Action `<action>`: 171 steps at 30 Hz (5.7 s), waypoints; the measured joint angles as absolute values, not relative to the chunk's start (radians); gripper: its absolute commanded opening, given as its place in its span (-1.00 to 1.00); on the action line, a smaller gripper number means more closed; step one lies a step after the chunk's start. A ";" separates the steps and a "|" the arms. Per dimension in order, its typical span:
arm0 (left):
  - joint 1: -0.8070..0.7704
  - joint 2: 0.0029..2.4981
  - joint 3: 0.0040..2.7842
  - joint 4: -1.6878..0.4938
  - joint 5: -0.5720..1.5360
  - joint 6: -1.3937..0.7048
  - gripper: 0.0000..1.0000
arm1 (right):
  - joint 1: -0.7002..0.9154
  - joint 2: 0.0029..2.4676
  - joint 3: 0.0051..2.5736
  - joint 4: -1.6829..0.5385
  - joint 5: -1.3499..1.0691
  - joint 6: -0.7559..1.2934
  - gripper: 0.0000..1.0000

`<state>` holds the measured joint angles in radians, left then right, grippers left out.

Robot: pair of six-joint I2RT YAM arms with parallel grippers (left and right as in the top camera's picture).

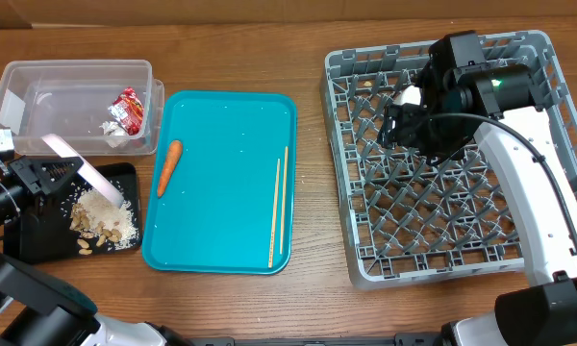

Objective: Sort waste into correct bins and load items into the dishwasher
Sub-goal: 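Tip the plate over the black tray to dump the food, then carry the emptied plate to the rack with the left gripper, then hand the plate to the right gripper and stand it in the rack, then lower the left gripper onto the carrot on the teal tray and grasp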

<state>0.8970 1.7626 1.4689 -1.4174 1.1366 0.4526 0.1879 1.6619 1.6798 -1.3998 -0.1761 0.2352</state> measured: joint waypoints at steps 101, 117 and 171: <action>-0.092 1.593 1.493 -1.340 -0.192 -0.459 1.00 | -0.005 1.868 1.637 -1.060 -0.537 -0.001 -0.30; -0.092 1.593 1.493 -1.340 -0.252 -0.459 1.00 | -0.033 1.749 1.674 -1.097 -0.125 0.148 -0.28; -0.057 1.807 1.204 -0.717 -0.193 -0.126 1.00 | 0.138 1.656 1.687 -1.357 -0.441 -0.108 0.09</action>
<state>-0.0570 1.8069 1.2041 -0.7170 -0.1928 -0.1265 0.1383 1.6562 1.6871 -1.3575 -0.4408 -0.1078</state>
